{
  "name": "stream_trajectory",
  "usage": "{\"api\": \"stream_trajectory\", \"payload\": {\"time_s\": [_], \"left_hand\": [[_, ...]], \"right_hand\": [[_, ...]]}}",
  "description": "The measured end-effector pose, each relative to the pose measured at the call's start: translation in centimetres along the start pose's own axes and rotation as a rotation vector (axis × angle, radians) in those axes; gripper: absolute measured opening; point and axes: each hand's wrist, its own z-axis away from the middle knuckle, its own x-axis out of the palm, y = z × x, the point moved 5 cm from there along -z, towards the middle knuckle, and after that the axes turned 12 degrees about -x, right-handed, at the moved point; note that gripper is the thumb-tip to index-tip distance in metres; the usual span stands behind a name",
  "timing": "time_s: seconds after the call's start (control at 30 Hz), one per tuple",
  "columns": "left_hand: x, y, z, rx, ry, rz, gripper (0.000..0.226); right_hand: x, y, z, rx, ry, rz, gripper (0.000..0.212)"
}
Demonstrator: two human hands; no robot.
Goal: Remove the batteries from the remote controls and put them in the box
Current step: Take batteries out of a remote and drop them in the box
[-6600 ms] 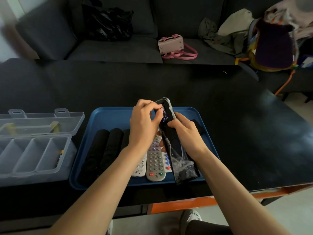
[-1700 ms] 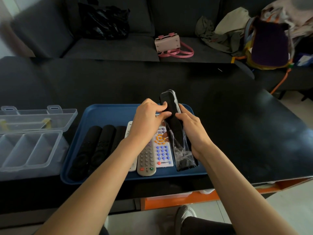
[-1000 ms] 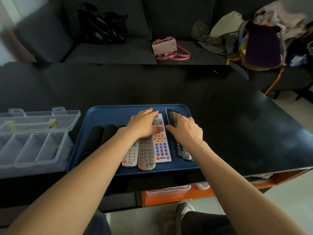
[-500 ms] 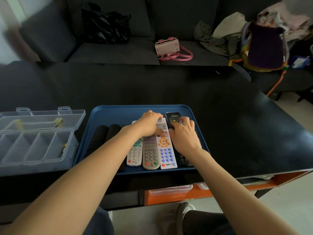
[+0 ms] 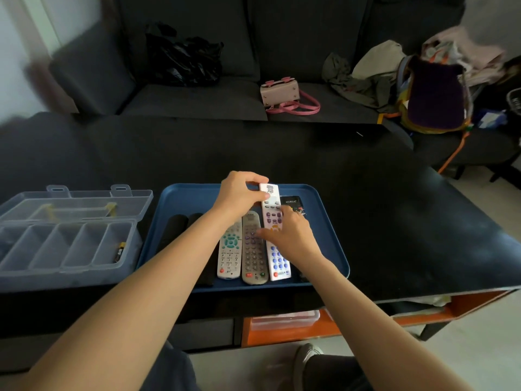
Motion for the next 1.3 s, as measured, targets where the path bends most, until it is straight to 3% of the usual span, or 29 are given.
{"api": "stream_trajectory", "payload": {"time_s": [0.07,0.13,0.2,0.27,0.43,0.6,0.8,0.93,1.13,1.3], "left_hand": [[-1.2,0.3,0.5,-0.011,-0.015,0.152,0.039],[-2.4,0.7,1.2,0.083,0.020,0.049,0.043],[-2.6,0.9,1.9,0.220,0.046,-0.231,0.046],[-2.6,0.6,2.2,0.281,0.063,-0.308,0.051],[-3.2,-1.0,2.1,0.223,0.082,-0.187,0.070],[-4.4,-1.9,2.4,0.172,0.062,-0.070,0.053],[-4.6,-1.6,3.0,0.201,0.131,-0.107,0.057],[-4.3,-2.6,2.7,0.038,0.060,0.102,0.055],[-4.1,-2.6,2.5,0.016,0.086,0.105,0.043],[-4.3,-2.6,2.3,0.027,0.108,0.114,0.040]], "right_hand": [[-0.4,-0.9,-0.4,-0.029,-0.004,-0.132,0.033],[-0.8,-1.7,-0.5,0.058,-0.017,-0.493,0.018],[-0.8,-2.4,-0.2,0.197,-0.039,-0.934,0.020],[-0.6,-2.5,-0.3,0.255,-0.059,-1.056,0.030],[0.1,-2.7,-0.3,0.240,-0.137,-1.005,0.040],[0.5,-3.0,-0.2,0.266,-0.282,-0.985,0.037],[0.6,-3.4,-0.7,0.178,-0.249,-0.868,0.032],[1.1,-4.0,-0.8,0.071,-0.254,-0.738,0.040],[0.9,-4.3,-0.9,0.008,-0.250,-0.694,0.051],[0.9,-4.4,-1.0,-0.006,-0.265,-0.688,0.036]]}}
